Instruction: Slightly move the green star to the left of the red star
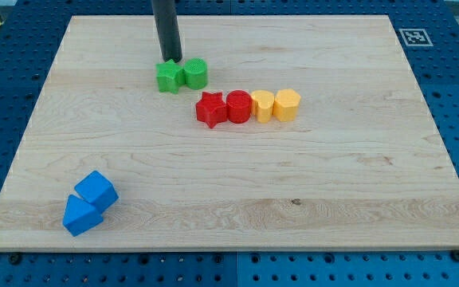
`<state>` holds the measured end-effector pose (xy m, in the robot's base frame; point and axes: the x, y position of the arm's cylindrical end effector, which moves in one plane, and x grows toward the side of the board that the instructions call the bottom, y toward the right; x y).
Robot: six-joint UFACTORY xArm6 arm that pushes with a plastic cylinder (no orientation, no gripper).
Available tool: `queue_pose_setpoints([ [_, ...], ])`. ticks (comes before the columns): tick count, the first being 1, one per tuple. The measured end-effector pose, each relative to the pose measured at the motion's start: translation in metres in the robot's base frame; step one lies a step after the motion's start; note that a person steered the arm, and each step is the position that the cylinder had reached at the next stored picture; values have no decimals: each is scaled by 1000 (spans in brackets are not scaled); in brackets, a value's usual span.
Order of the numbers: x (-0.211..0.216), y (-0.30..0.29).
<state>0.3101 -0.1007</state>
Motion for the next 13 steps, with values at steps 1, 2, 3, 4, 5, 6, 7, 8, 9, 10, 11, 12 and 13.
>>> queue_pose_setpoints([
  [1, 13, 0],
  [2, 27, 0],
  [3, 33, 0],
  [4, 43, 0],
  [5, 53, 0],
  [6, 59, 0],
  [7, 69, 3],
  [8, 70, 4],
  [9, 68, 2],
  [10, 52, -19],
  [11, 71, -36],
  [12, 75, -38],
  [13, 75, -38],
])
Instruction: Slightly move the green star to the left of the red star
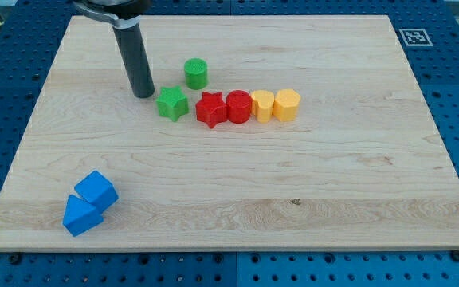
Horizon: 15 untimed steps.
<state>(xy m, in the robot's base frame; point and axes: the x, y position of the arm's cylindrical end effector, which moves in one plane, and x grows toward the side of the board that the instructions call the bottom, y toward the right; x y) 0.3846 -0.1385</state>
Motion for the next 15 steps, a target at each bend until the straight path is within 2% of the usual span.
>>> queue_pose_setpoints([
  [2, 17, 0],
  [3, 21, 20],
  [7, -3, 37],
  [15, 15, 58],
])
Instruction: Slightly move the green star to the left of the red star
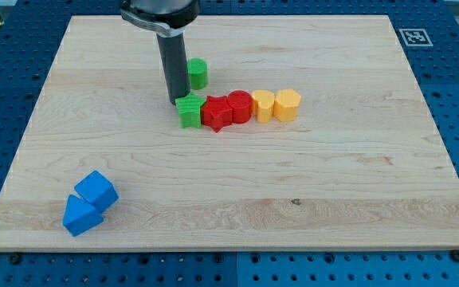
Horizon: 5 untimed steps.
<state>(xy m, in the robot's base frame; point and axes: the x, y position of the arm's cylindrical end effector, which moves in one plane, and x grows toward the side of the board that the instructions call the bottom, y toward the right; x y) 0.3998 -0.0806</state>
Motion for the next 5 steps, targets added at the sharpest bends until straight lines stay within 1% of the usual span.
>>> queue_pose_setpoints([
  [1, -16, 0],
  [5, -16, 30],
])
